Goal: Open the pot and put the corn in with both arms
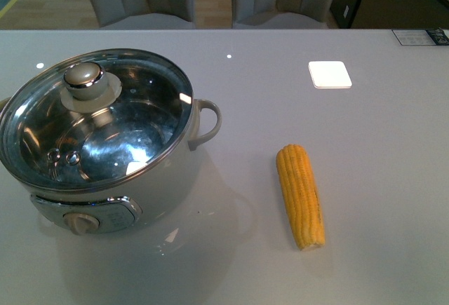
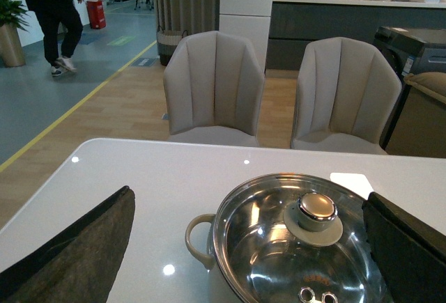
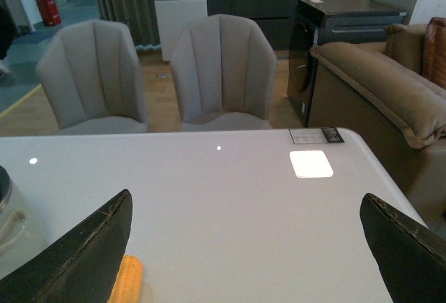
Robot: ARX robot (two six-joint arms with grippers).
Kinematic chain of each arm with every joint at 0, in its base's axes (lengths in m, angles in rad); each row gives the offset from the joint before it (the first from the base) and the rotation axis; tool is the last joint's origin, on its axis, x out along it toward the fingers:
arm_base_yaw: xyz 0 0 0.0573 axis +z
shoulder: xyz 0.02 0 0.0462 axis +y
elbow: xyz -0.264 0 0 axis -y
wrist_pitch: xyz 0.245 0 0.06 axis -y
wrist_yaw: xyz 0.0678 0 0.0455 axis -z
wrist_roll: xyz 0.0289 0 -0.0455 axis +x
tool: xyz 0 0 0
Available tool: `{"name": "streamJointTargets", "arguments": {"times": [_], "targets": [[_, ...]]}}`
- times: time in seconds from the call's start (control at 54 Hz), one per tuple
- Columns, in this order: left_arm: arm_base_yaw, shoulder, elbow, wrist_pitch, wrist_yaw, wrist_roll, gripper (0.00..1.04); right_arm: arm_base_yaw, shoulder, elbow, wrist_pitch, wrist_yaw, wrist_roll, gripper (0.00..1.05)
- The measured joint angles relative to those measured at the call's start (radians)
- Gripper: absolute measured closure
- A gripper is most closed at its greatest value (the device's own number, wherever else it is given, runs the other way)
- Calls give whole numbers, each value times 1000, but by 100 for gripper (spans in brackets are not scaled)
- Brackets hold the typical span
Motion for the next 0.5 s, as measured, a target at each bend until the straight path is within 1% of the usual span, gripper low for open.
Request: {"name": "streamJointTargets", "arguments": {"times": [0.5], "targets": [[0,0,0,0,0,0,7,0,0,0,0,0,0,9]]}}
